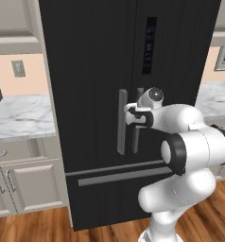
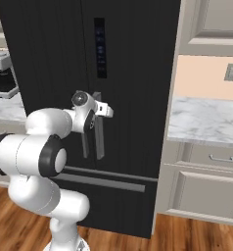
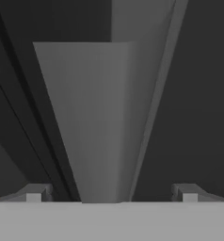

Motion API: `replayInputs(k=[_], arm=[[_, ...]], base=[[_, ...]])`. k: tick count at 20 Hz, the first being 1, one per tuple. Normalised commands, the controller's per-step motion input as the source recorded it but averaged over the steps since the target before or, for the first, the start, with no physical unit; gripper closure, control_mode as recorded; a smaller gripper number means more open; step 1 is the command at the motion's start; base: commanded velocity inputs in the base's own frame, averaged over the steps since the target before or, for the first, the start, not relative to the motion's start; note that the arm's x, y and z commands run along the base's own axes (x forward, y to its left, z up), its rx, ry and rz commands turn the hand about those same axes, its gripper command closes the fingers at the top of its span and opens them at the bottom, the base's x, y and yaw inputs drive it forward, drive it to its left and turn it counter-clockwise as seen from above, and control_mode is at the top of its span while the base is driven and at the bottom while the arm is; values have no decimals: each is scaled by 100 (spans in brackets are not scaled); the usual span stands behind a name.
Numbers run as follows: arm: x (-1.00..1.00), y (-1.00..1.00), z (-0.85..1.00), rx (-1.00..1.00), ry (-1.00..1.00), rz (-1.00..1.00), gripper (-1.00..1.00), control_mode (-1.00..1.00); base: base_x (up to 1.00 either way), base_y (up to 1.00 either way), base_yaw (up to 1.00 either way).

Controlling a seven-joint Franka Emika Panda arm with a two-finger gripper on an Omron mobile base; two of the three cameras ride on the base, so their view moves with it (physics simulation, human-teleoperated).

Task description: Retrieve a lemon from the fridge and place it on the cutting board with the fish.

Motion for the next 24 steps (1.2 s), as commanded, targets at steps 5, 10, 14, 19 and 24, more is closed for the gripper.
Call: replayInputs(k=[5,10,14,19,24], arm=[[29,0,0,0,0,0,100,-100],[4,0,0,0,0,0,100,-100],[-10,-1,1,0,2,-2,100,-100],[-55,-14,11,0,0,-3,100,-100],[-92,-32,15,1,0,-1,100,-100]], base=[[0,0,0],[0,0,0],[0,0,0],[0,0,0],[0,0,0]])
